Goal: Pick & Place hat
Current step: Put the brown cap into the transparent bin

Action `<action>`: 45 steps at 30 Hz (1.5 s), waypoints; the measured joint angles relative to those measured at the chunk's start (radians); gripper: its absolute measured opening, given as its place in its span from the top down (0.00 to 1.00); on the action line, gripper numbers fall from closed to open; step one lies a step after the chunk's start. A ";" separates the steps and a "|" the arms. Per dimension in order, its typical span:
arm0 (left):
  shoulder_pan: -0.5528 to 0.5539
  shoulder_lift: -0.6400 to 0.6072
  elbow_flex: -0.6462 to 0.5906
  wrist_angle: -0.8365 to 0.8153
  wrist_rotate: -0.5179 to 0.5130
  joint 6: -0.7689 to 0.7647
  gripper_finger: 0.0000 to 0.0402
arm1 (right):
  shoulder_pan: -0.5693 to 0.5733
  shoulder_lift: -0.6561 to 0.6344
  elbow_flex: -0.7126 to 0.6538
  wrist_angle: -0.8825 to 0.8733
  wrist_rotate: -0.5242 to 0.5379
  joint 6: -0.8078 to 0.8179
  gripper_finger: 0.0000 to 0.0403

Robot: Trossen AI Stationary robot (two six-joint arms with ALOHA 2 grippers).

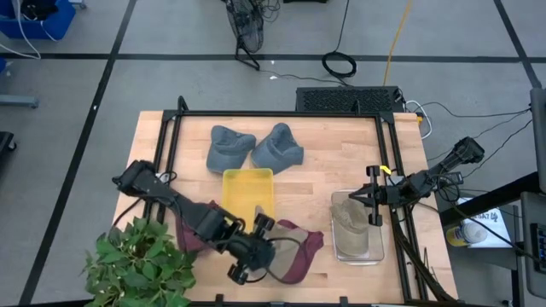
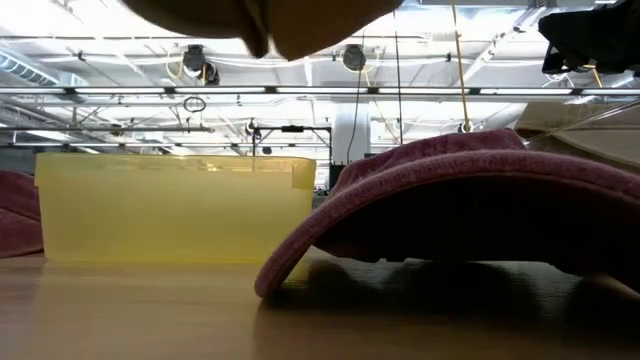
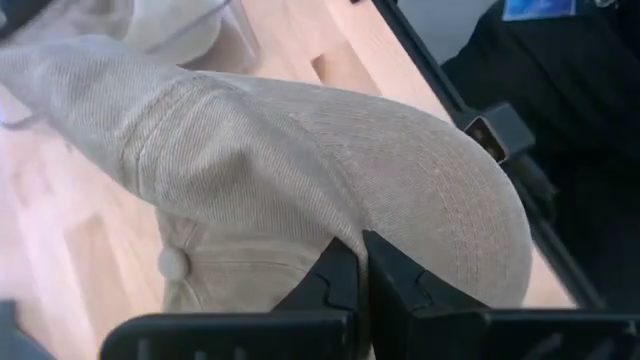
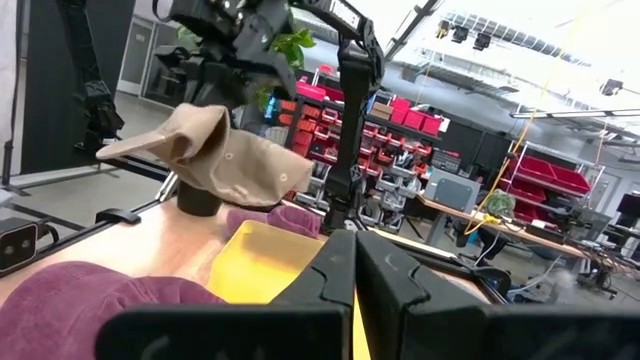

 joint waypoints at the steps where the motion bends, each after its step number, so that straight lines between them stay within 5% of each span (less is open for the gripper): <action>1: 0.011 0.000 0.008 0.000 0.001 0.029 0.98 | 0.000 0.000 0.000 0.000 0.000 -0.003 1.00; 9: 0.145 0.000 0.028 0.038 0.084 0.190 0.98 | 0.005 -0.014 0.000 0.014 0.097 -0.069 1.00; 23: 0.334 0.021 0.027 0.471 0.332 0.288 0.98 | 0.134 -0.179 0.093 -0.180 0.164 -0.194 1.00; 34: 0.375 0.182 0.026 0.708 0.336 0.228 0.99 | 0.231 -0.211 0.237 -0.301 0.334 -0.219 1.00; 41: 0.362 0.219 0.028 0.852 0.311 0.228 0.99 | 0.238 -0.210 0.276 -0.265 0.552 -0.267 1.00; 45: 0.363 0.231 0.028 0.892 0.305 0.206 0.99 | 0.238 -0.209 0.276 -0.262 0.552 -0.277 1.00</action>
